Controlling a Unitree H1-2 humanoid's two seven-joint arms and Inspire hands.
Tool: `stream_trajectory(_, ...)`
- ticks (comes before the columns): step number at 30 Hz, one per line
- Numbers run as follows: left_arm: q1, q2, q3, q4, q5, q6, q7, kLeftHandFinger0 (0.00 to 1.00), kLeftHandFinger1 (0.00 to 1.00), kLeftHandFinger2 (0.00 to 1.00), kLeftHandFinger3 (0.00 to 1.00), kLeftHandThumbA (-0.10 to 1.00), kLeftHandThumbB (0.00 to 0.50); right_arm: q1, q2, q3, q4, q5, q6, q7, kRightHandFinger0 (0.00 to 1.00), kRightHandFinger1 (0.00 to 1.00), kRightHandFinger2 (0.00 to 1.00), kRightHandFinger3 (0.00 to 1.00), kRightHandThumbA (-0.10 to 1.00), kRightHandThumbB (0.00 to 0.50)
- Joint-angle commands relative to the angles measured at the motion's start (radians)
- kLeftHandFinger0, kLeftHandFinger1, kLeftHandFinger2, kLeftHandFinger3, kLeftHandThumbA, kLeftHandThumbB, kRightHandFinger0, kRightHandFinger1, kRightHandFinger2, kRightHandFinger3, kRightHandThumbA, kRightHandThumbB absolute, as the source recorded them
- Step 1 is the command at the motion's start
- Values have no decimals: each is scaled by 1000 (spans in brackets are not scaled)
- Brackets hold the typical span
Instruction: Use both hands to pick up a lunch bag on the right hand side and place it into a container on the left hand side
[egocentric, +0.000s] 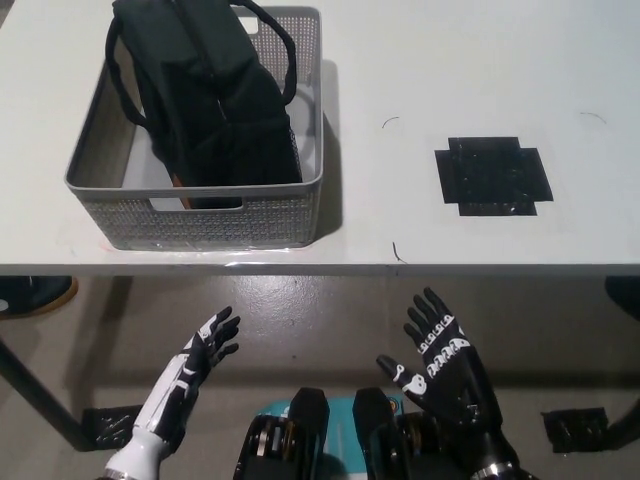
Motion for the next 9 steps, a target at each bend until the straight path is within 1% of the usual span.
stream_trajectory(1, -32, 17, -5, -11, -6, -30, 28, 1000, 1000, 1000, 1000, 1000, 174, -38, 8, -6, -19, -3, -40, 2, 1000, 1000, 1000, 1000, 1000, 110)
stream_trajectory(4, -34, 18, -7, -9, -13, -23, 28, 1000, 1000, 1000, 1000, 1000, 179, -39, 10, -8, -19, -2, -35, -1, 1000, 1000, 1000, 1000, 1000, 101)
stream_trajectory(6, -35, 17, -8, -6, -14, -22, 28, 1000, 1000, 1000, 1000, 1000, 171, -40, 7, -8, -20, -6, -36, -1, 1000, 1000, 1000, 1000, 1000, 88)
stream_trajectory(9, -31, 19, -8, -4, -14, -20, 28, 1000, 1000, 1000, 1000, 1000, 163, -37, 7, -6, -20, -13, -34, -5, 1000, 1000, 1000, 1000, 1000, 93)
